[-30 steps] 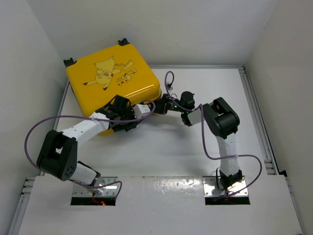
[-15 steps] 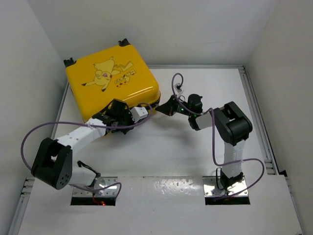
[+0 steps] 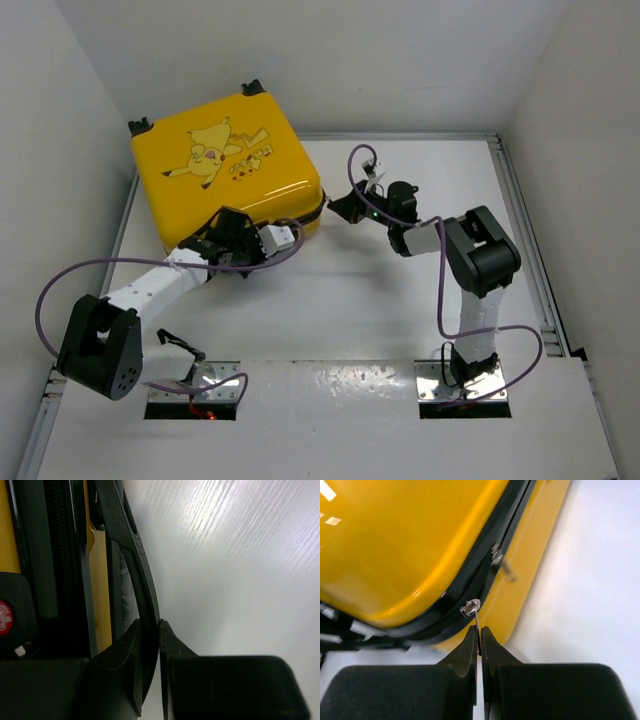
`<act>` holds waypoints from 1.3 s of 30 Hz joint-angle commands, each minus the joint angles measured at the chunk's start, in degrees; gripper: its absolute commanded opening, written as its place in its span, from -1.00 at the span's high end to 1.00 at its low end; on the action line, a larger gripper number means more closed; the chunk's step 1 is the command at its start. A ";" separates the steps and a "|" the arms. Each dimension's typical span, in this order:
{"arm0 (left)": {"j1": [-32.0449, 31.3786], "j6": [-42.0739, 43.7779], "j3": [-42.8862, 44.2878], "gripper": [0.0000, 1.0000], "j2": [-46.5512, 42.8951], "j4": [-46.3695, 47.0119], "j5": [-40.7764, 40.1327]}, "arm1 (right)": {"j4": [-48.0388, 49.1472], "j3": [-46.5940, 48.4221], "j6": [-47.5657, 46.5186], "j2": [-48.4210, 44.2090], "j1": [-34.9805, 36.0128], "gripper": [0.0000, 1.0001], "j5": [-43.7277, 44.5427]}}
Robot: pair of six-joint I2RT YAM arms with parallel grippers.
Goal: Pack the luggage
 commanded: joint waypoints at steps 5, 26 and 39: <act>1.96 4.00 -0.18 1.00 -3.12 -9.05 0.62 | -0.14 15.31 -5.60 7.78 -4.10 1.00 13.75; 0.39 -9.52 20.02 -0.79 1.01 -4.31 2.58 | -5.32 13.94 -9.63 -1.48 -5.59 0.19 12.97; -2.35 -22.69 41.75 -0.99 0.92 -10.99 -12.79 | -52.50 13.75 -19.49 -29.80 -10.95 -0.98 9.28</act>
